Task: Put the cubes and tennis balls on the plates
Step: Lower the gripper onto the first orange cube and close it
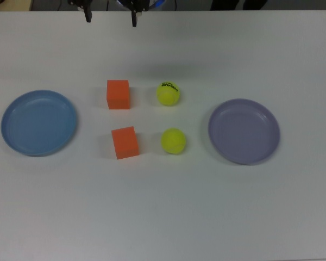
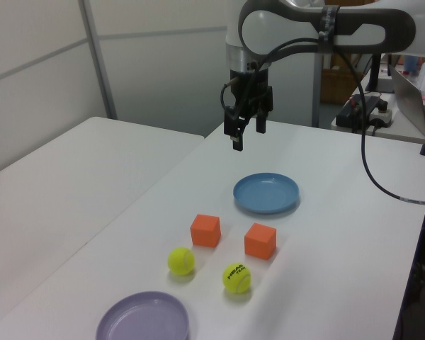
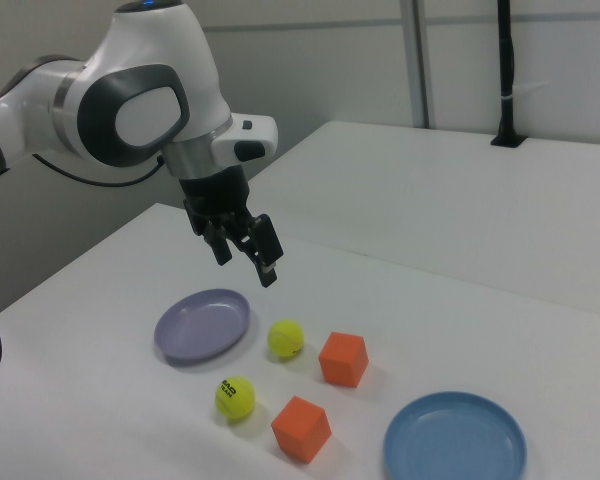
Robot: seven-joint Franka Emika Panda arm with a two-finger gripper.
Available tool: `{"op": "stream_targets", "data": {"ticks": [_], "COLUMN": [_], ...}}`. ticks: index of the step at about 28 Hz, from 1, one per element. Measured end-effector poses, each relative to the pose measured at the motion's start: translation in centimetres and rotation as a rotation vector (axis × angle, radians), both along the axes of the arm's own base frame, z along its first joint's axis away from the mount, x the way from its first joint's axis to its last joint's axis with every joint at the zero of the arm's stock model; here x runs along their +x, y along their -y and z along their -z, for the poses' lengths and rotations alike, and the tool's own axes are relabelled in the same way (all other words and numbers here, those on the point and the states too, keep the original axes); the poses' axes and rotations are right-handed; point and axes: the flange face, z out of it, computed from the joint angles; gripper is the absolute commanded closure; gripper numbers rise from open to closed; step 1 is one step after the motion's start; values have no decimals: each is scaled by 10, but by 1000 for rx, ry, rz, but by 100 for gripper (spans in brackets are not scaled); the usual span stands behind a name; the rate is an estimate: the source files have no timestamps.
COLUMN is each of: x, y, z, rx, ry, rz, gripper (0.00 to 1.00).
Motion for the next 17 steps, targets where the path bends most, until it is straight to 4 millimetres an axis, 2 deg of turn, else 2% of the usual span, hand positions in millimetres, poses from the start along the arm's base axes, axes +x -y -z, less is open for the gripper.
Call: {"op": "stream_targets", "data": {"ticks": [3,6,11,12,17], "x": [2,10,44,53,76], "y": [0,0,0,-1,-14], "z": [4,17,59,73,124], "rx": [1,3,13,17,28], "ry": [-7,-18,6,8,-21], "rz": [-9,-24,-59,-73,-131], "gripper": [0,0,0,0,0]}}
